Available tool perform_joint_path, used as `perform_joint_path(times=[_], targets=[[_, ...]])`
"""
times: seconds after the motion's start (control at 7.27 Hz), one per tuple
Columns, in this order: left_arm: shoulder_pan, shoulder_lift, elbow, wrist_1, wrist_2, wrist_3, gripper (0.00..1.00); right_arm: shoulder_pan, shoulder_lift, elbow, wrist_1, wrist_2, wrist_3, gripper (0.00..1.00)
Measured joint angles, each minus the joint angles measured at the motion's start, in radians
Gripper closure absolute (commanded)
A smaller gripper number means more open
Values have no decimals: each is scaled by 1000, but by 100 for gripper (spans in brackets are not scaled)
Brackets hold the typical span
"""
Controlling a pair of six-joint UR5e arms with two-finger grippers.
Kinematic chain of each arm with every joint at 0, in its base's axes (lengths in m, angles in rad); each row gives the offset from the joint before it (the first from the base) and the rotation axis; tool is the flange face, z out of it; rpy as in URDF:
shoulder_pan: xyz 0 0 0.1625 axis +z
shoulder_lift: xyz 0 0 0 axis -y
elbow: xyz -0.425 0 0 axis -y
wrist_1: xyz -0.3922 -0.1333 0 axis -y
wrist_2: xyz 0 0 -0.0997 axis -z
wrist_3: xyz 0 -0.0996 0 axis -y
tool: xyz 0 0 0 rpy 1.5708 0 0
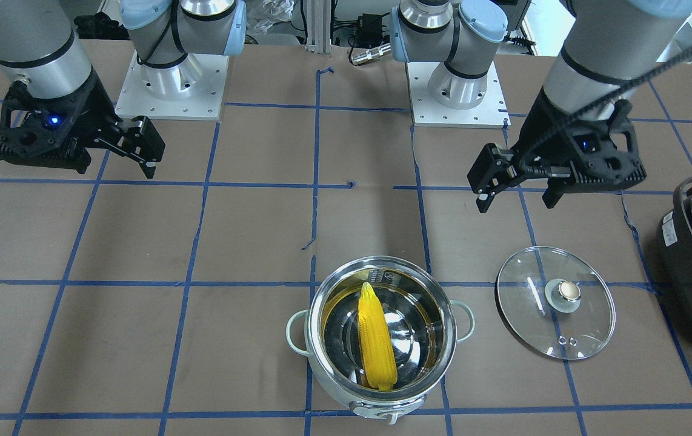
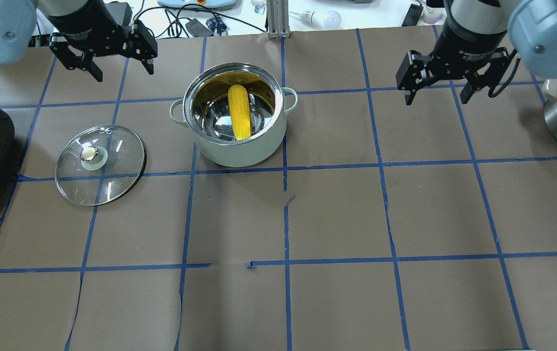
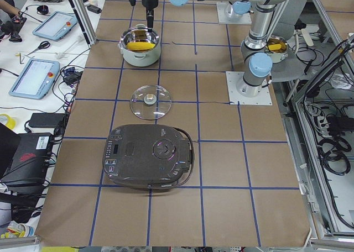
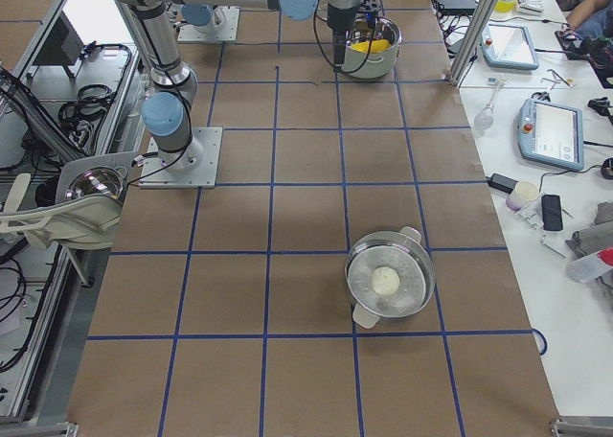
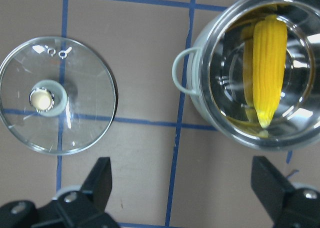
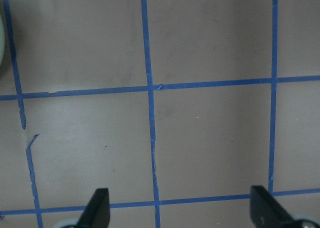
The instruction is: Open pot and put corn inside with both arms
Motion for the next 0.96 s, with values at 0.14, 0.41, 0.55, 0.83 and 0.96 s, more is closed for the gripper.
perform_joint_path(times=[0.14,0.41,0.55,0.83,0.96], targets=[[-3,33,1,-20,-1,0,0,-1,-11,1,16,-1,0,0],[-9,40,1,-32,0,0,0,-1,-17,-1,25,1,0,0],[-21,36,0,-33,9,0,0,-1,-18,-2,26,1,-1,0],[-53,35,-5,-32,43,0,0,-1,-23,-4,26,6,-1,0],[-59,37,-6,-31,47,0,0,-1,-26,-4,26,12,-1,0]])
